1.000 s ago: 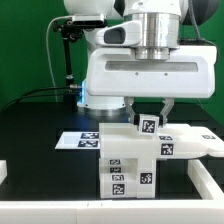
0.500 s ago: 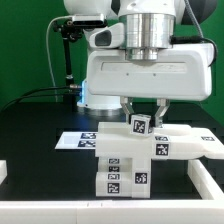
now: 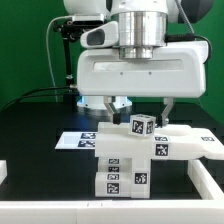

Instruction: Assemble chair

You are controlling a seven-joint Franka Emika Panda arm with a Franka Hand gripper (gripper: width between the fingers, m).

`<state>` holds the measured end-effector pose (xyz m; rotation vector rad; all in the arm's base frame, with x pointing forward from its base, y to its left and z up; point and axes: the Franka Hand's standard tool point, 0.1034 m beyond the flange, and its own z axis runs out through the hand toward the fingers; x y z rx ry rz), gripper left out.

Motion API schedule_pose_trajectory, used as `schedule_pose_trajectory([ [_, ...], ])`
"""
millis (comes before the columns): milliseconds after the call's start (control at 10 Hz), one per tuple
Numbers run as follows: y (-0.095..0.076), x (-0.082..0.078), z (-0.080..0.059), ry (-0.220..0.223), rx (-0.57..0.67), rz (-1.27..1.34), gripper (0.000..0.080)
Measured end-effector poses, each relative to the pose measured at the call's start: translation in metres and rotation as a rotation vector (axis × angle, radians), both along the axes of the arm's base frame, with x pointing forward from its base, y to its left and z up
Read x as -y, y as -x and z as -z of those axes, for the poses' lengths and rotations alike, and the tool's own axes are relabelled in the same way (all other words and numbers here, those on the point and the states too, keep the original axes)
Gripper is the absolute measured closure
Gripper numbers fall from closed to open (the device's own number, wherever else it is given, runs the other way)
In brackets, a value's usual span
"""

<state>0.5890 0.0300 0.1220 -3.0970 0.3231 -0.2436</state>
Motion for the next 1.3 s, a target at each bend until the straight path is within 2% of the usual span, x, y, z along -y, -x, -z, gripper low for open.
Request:
schedule_pose_trajectory([
  [200,0.0049,-0.0052,0.0036,0.066,-0.018,-0.311,0.0152],
  [400,0.0043,-0.0016,0.0033,0.082,-0.018,-0.391,0.0151],
  [700,0.0020,-0.0081,0.0015,0.160,-0.059,-0.778,0.0151],
  [800,0.0017,-0.0069,0.0018,0.157,-0.056,-0.744,0.0151],
  [900,0.0019,-0.0069,0.0022,0.153,-0.056,-0.717,0.0236],
  [1000,0.0019,-0.0066,0.0022,0.154,-0.056,-0.717,0.0375],
  [1100,0.0020,-0.0068,0.0024,0.147,-0.055,-0.674,0.0375],
  [1200,0.0020,-0.0072,0.0025,0.132,-0.053,-0.564,0.0515],
  [1300,0.0021,-0.0073,0.0026,0.119,-0.051,-0.468,0.0515],
])
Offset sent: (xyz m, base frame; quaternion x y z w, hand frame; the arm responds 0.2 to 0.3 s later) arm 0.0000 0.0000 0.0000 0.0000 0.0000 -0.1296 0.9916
